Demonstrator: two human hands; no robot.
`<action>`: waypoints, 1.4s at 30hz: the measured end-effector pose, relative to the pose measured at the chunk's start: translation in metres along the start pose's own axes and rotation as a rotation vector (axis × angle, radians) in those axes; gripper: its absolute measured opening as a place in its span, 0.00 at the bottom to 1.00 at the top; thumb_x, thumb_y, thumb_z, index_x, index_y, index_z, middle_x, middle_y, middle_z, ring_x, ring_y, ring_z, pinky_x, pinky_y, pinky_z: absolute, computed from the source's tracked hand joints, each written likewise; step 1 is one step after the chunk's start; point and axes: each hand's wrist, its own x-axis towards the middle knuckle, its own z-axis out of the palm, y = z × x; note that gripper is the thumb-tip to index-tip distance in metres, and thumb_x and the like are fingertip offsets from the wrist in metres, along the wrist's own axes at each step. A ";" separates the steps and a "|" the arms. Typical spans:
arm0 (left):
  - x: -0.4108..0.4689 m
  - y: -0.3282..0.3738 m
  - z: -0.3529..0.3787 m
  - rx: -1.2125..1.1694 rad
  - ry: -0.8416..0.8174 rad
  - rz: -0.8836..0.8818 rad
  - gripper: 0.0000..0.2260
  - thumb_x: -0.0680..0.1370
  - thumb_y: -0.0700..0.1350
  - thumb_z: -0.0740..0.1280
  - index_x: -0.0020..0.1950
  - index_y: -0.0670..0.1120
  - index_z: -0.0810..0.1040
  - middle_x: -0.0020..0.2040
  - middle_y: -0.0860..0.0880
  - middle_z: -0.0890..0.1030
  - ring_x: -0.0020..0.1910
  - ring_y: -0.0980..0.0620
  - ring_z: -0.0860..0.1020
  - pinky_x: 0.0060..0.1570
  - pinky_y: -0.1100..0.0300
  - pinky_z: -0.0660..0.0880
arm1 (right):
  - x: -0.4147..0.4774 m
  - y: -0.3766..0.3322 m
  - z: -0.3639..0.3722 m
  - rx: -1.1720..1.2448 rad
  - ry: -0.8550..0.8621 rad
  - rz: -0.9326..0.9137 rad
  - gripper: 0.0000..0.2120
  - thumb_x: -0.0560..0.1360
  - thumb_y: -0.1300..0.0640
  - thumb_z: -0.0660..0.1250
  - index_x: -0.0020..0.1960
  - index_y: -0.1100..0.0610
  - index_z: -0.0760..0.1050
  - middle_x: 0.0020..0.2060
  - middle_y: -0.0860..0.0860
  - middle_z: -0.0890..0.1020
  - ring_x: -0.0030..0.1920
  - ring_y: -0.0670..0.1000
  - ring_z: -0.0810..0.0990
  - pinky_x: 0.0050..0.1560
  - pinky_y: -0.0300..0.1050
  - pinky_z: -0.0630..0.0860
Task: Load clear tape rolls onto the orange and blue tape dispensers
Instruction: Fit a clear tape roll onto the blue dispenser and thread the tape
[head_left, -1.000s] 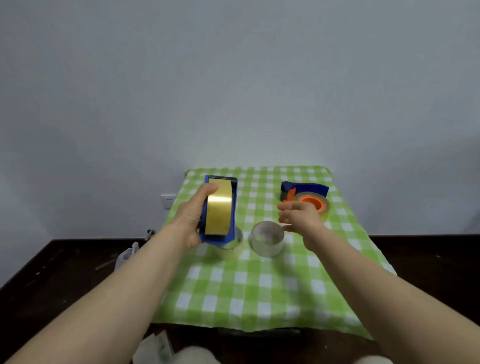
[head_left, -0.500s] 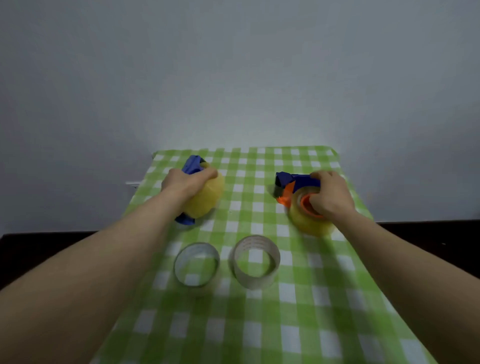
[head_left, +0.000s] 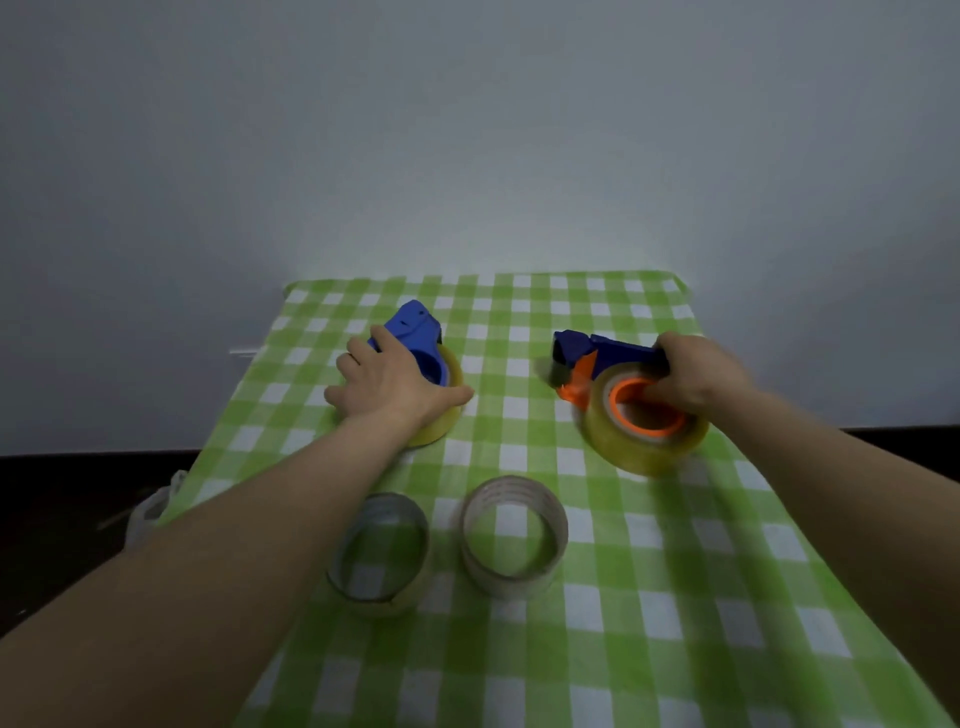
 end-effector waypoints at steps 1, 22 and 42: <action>-0.001 0.000 0.002 0.013 -0.002 0.013 0.56 0.62 0.71 0.70 0.77 0.44 0.46 0.71 0.40 0.59 0.69 0.40 0.62 0.60 0.43 0.66 | -0.001 0.000 0.000 -0.015 0.016 -0.027 0.13 0.71 0.52 0.68 0.50 0.55 0.69 0.47 0.56 0.79 0.44 0.57 0.76 0.42 0.49 0.74; -0.006 -0.037 -0.008 -0.223 -0.190 0.170 0.59 0.64 0.53 0.77 0.77 0.42 0.36 0.76 0.41 0.53 0.75 0.41 0.55 0.71 0.49 0.61 | -0.008 -0.101 0.020 0.236 0.123 0.115 0.09 0.70 0.59 0.65 0.34 0.57 0.67 0.28 0.52 0.73 0.30 0.55 0.75 0.25 0.40 0.64; -0.100 -0.092 -0.013 -0.285 -0.364 -0.122 0.18 0.76 0.50 0.62 0.59 0.38 0.74 0.63 0.39 0.66 0.35 0.41 0.81 0.31 0.55 0.79 | -0.136 -0.094 0.035 0.122 -0.215 -0.017 0.24 0.70 0.34 0.60 0.48 0.55 0.72 0.41 0.51 0.82 0.39 0.53 0.82 0.42 0.48 0.80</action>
